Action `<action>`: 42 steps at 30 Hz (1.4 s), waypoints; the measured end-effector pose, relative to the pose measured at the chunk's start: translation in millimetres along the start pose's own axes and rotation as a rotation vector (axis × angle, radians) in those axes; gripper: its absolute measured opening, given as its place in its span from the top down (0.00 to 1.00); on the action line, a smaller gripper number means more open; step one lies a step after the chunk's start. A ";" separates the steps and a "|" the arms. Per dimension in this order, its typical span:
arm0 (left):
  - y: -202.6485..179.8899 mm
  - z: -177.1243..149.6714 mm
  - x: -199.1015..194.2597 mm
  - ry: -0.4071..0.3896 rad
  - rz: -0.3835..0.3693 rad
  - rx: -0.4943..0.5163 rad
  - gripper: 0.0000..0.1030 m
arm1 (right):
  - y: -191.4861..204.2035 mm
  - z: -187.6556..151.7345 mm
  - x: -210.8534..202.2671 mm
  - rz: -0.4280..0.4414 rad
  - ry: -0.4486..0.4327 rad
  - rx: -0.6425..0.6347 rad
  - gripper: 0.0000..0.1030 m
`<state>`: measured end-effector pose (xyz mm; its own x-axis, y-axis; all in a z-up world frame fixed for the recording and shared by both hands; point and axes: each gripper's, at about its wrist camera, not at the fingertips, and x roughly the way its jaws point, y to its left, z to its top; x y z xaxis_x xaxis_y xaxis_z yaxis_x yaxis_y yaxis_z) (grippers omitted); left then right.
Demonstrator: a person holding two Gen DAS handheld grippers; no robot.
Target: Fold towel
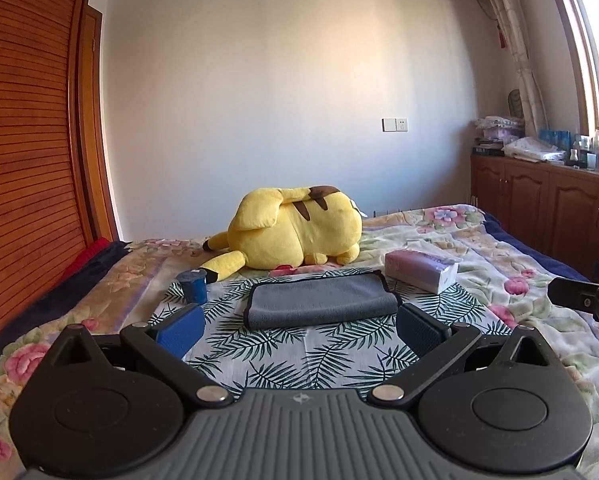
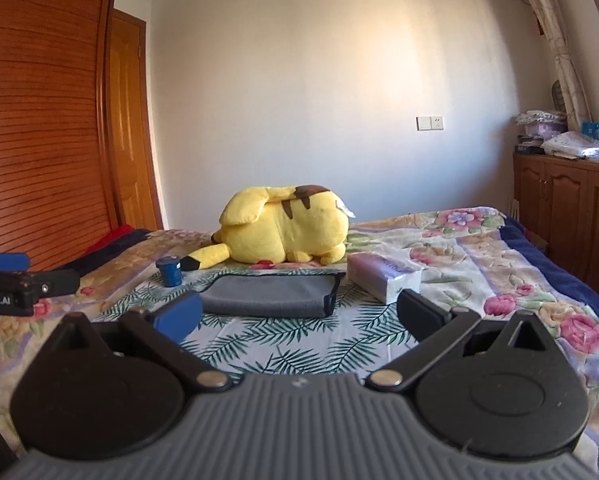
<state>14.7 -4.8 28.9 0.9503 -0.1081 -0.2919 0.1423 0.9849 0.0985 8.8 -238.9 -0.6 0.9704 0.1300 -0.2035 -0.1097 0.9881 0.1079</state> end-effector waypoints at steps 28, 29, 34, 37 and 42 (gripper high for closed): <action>2.2 -5.4 1.6 0.010 0.006 0.001 0.00 | -1.8 -0.6 -0.3 -0.024 -0.007 -0.003 0.00; 2.0 -5.1 1.8 0.010 0.006 0.001 0.00 | -1.9 -0.7 -0.3 -0.025 -0.008 -0.003 0.00; 1.6 -4.9 1.6 0.012 0.009 0.005 0.00 | -2.7 -0.9 -0.6 -0.023 -0.007 0.000 0.00; 1.5 -5.1 1.3 0.013 0.007 0.008 0.00 | -3.4 -1.4 -0.8 -0.023 -0.006 0.000 0.00; 1.1 -5.2 1.4 0.013 0.008 0.011 0.00 | -4.4 -3.7 -1.0 -0.027 -0.004 0.001 0.00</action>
<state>14.7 -3.2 23.7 0.9479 -0.0986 -0.3029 0.1378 0.9842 0.1110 7.5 -243.1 -4.4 0.9739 0.1031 -0.2020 -0.0835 0.9912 0.1031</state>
